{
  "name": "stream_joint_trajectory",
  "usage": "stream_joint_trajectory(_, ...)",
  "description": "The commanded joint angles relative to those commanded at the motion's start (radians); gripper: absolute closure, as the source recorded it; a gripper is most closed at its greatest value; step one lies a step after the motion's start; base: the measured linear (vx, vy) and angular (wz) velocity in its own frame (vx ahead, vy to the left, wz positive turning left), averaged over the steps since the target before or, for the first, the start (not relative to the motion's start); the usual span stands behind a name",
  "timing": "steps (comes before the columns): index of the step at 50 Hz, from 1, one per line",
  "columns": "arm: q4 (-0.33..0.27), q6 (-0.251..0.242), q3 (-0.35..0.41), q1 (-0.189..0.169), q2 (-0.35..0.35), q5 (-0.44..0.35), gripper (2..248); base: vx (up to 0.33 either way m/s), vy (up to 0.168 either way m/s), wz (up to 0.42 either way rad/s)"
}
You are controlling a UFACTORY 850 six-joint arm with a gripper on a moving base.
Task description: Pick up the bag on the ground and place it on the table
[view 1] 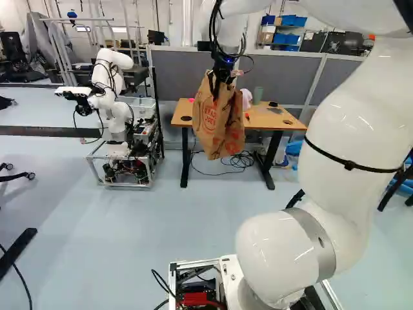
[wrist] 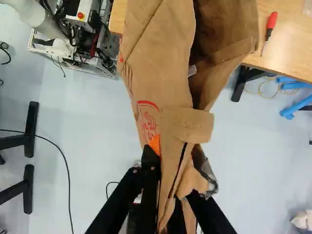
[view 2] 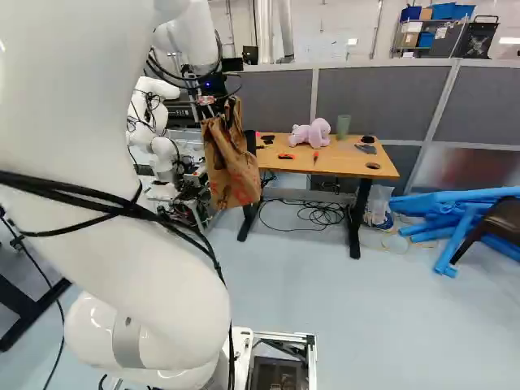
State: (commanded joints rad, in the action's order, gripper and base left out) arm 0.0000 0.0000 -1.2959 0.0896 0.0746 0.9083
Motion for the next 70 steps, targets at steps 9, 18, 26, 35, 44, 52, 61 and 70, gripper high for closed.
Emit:
stream_joint_trajectory(9, 0.000, 0.000, 0.000, 0.000, 0.000, 0.000, 229, 0.000, 0.000, 0.000)
stream_joint_trajectory(18, 0.000, 0.000, 0.000, 0.000, 0.000, 0.000, 229, 0.000, 0.000, 0.000)
stream_joint_trajectory(26, 0.000, 0.000, 0.000, 0.000, 0.000, 0.000, 229, 0.000, 0.000, 0.000)
stream_joint_trajectory(35, 0.000, 0.000, 0.000, 0.000, 0.000, 0.000, 229, 0.000, -0.002, -0.011)
stream_joint_trajectory(44, 0.000, 0.000, 0.000, 0.000, 0.000, 0.000, 229, 0.003, -0.016, -0.087)
stream_joint_trajectory(52, 0.000, 0.000, 0.000, 0.000, 0.000, 0.000, 229, 0.006, -0.029, -0.146)
stream_joint_trajectory(61, 0.000, 0.000, 0.000, 0.000, 0.000, 0.000, 229, 0.025, -0.043, -0.212)
stream_joint_trajectory(70, 0.000, 0.000, 0.000, 0.000, 0.000, 0.000, 229, 0.031, -0.044, -0.212)
